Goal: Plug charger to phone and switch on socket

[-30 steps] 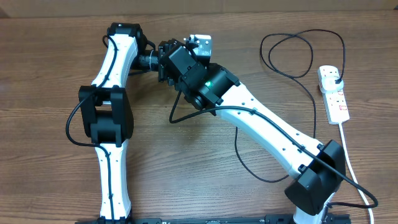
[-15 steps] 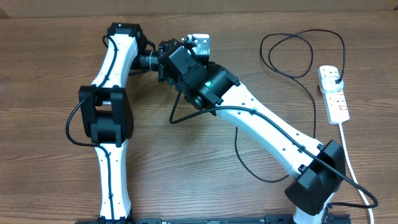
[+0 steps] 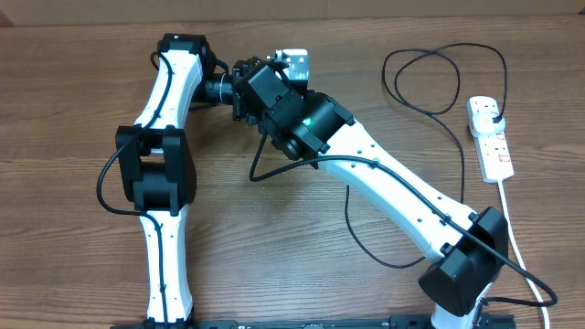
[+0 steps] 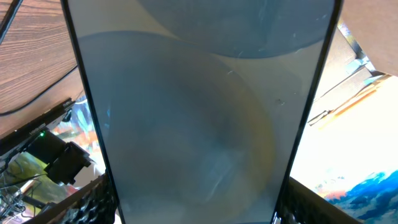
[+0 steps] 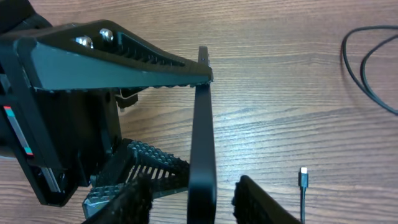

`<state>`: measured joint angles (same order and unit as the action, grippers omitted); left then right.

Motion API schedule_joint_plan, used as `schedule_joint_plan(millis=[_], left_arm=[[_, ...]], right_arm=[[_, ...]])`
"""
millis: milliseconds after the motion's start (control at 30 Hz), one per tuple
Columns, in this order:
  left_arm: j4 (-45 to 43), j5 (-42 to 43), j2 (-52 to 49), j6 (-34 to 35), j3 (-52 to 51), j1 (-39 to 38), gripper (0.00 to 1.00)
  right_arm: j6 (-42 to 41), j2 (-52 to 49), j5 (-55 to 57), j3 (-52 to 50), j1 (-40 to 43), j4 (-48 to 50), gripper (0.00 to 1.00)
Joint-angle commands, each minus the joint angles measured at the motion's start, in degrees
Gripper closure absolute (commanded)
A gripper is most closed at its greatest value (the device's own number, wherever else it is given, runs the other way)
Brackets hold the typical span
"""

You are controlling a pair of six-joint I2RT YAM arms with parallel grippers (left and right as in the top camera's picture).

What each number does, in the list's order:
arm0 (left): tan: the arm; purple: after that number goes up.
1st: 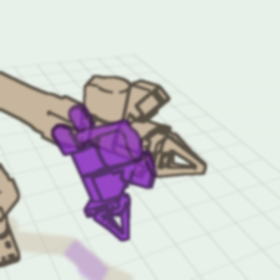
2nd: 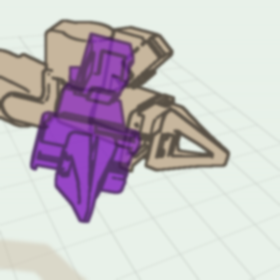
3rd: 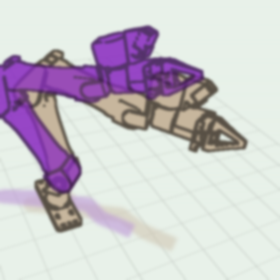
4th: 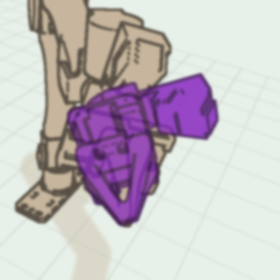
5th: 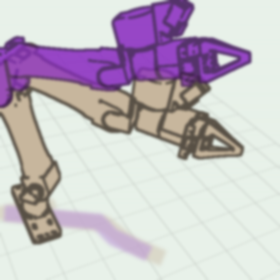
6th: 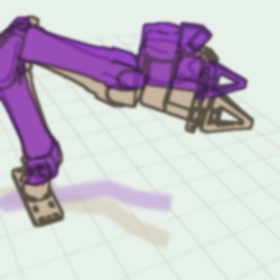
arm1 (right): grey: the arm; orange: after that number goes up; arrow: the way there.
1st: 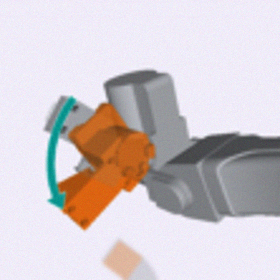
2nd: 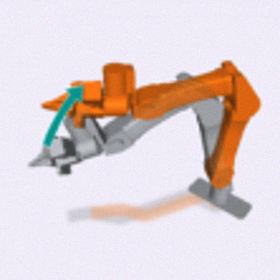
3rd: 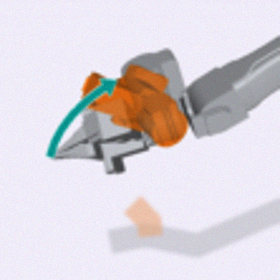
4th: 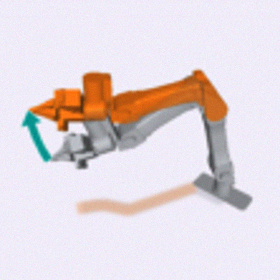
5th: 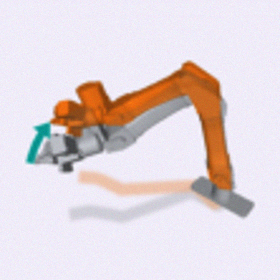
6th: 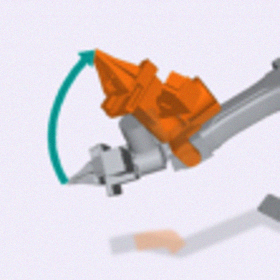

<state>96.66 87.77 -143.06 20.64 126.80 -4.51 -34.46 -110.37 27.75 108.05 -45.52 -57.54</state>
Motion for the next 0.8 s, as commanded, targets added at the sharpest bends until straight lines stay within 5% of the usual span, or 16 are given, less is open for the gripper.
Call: schedule_joint_plan(millis=[0, 267, 767], left_arm=[[0.2, 1.7, -0.1, -1.4, 1.6, 0.0, 0.36], [0.2, 1.7, -0.1, -1.4, 1.6, 0.0, 0.36], [0.2, 1.8, -0.1, -1.4, 1.6, 0.0, 0.36]], right_arm=[[0.2, 1.0, 0.0, 2.0, -0.1, 0.0, 0.58], [0.2, 1.1, 0.0, 2.0, -0.1, 0.0, 0.71], [0.3, 1.1, -0.4, 2.0, -0.1, 0.0, 0.78]])
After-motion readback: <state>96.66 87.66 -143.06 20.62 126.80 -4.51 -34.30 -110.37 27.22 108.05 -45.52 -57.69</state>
